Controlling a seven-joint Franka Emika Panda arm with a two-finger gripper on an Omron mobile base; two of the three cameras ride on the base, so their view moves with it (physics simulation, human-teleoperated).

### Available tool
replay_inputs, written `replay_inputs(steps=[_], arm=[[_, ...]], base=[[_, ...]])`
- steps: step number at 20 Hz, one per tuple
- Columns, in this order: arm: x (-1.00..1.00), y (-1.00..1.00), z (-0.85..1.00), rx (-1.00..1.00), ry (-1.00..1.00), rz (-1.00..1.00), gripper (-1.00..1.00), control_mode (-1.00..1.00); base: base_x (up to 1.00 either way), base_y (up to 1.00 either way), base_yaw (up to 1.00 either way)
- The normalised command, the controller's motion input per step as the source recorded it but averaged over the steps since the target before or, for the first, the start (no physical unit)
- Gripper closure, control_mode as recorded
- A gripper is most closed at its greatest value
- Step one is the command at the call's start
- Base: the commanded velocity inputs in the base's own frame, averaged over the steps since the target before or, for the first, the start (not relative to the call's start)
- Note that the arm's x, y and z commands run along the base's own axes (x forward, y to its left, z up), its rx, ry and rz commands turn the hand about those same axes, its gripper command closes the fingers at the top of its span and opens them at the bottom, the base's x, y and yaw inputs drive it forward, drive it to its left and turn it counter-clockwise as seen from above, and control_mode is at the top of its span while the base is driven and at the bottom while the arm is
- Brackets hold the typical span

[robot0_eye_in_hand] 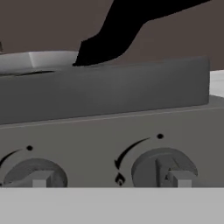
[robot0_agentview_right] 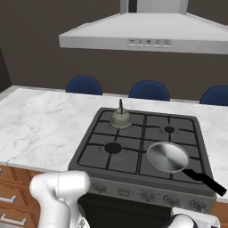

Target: Pick the pan from the cabinet and place it on the stove. Then turn on the stove burner for the pan.

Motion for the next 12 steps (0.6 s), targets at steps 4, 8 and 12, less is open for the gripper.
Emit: replay_inputs(steps=[4, 8, 12], arm=[[0.10, -0.25, -0.25, 0.00, -0.09, -0.02, -1.00, -1.00], [0.00, -0.26, -0.28, 0.00, -0.07, -0.03, -1.00, -1.00], [0.00, -0.24, -0.22, 0.00, -0.06, -0.02, -1.00, -1.00]], base=[[0.00, 0.00, 0.00], [0.00, 0.00, 0.00], [0.00, 0.00, 0.00]])
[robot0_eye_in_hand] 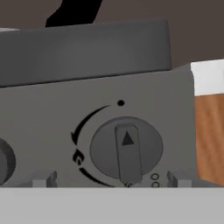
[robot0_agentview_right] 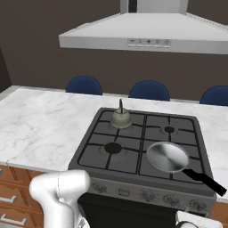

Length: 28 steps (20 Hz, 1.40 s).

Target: Pick the pan from the cabinet and place it on the stove. Then turn on the stove burner for the pan.

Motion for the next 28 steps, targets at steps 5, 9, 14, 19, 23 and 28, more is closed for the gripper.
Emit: replay_inputs(steps=[5, 9, 14, 19, 23, 28], arm=[[0.01, -0.17, -0.08, 0.00, -0.06, 0.00, -1.00, -1.00], [0.02, -0.16, 0.00, 0.00, -0.05, 0.00, -1.00, -1.00], [0.04, -0.01, 0.00, 0.00, -0.02, 0.00, -1.00, -1.00], [0.00, 0.07, 0.00, 0.00, -0.01, 0.00, -1.00, -1.00], [0.00, 0.09, 0.00, 0.00, 0.00, 0.00, -1.00, -1.00], [0.00, 0.12, 0.06, 0.00, 0.00, 0.00, -1.00, -1.00]], base=[[0.00, 0.00, 0.00], [0.00, 0.00, 0.00], [0.00, 0.00, 0.00], [0.00, 0.00, 0.00], [0.00, 0.00, 0.00], [0.00, 0.00, 0.00]])
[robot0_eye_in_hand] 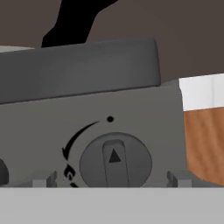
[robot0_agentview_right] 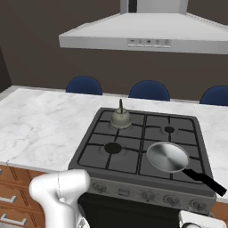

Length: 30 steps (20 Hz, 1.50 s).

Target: Pick the pan from the cabinet and place it on the stove. Then turn on the stove burner for the pan.

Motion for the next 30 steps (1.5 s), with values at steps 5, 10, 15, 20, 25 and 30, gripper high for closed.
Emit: replay_inputs(steps=[5, 10, 15, 20, 25, 30], arm=[[0.01, 0.10, 0.13, 0.00, 0.00, 0.00, -1.00, -1.00], [0.12, 0.07, 0.01, 0.00, 0.00, 0.00, -1.00, -1.00], [0.15, 0.04, 0.00, 0.00, 0.00, 0.00, -1.00, -1.00], [0.08, 0.00, 0.00, 0.00, 0.00, 0.00, -1.00, -1.00], [0.04, 0.00, 0.00, 0.00, -0.01, 0.00, -1.00, -1.00], [0.09, 0.00, -0.01, 0.00, -0.01, 0.00, -1.00, -1.00]], base=[[0.00, 0.00, 0.00], [0.00, 0.00, 0.00], [0.00, 0.00, 0.00], [0.00, 0.00, 0.00], [0.00, 0.00, 0.00], [0.00, 0.00, 0.00]])
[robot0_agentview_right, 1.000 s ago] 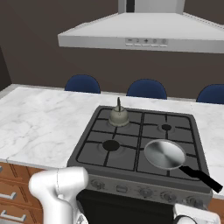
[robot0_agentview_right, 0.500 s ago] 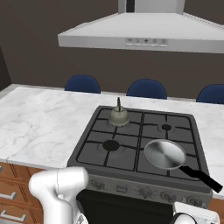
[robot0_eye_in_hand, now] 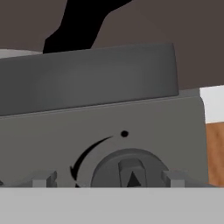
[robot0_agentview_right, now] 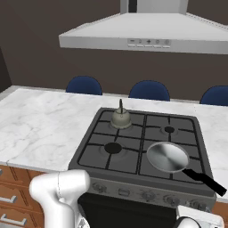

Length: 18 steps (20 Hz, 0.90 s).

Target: Pick the pan from the cabinet and place it on the stove. Then turn on the stove burner for the pan.

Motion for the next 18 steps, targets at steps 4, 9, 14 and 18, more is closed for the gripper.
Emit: replay_inputs(steps=[4, 9, 14, 18], arm=[[0.16, 0.00, -0.07, 0.00, -0.03, 0.00, -1.00, -1.00], [0.26, 0.00, -0.06, 0.00, -0.05, 0.00, -1.00, -1.00], [0.29, 0.00, -0.11, 0.00, -0.06, 0.01, -1.00, -1.00], [0.22, 0.01, -0.11, 0.00, -0.06, 0.02, -1.00, -1.00]], base=[[0.00, 0.00, 0.00], [0.00, 0.00, 0.00], [0.00, 0.00, 0.00], [0.00, 0.00, 0.00]])
